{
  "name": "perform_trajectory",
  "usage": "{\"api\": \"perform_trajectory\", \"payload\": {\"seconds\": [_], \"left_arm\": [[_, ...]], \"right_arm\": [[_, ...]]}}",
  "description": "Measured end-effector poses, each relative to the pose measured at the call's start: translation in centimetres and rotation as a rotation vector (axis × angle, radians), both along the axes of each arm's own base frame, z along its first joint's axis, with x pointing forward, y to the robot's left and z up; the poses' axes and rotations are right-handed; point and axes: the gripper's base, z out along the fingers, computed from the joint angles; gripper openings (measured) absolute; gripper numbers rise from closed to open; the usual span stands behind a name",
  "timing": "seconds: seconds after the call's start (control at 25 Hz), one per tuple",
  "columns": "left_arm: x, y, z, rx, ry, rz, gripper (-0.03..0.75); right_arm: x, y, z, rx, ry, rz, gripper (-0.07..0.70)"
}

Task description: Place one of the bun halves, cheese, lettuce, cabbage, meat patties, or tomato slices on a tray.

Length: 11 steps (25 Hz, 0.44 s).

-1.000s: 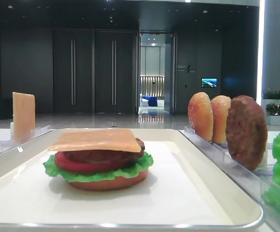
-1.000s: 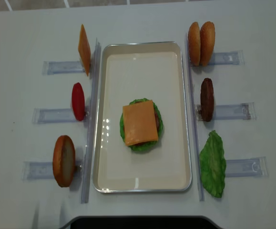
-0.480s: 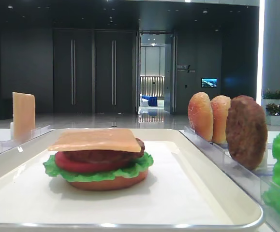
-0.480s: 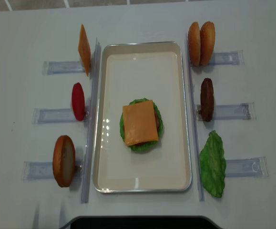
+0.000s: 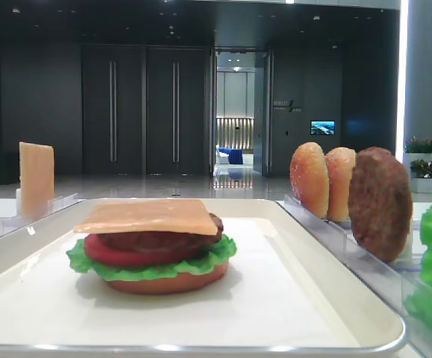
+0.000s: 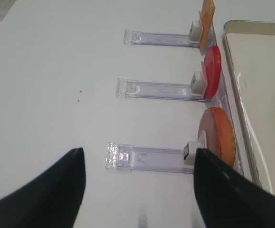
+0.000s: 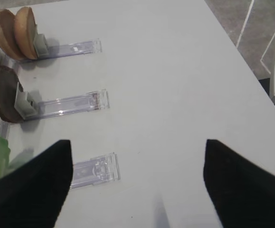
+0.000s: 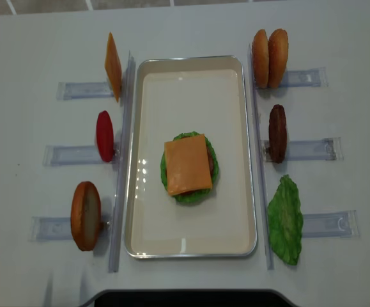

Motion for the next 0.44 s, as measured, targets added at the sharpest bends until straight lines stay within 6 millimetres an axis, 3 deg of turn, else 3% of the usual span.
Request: {"api": "perform_trajectory", "payload": {"seconds": [0.44], "left_arm": [[0.0,0.0,0.0,0.001,0.0,-0.007,0.505]], "right_arm": [[0.0,0.02,0.0,0.002,0.0,0.001,0.539]]}}
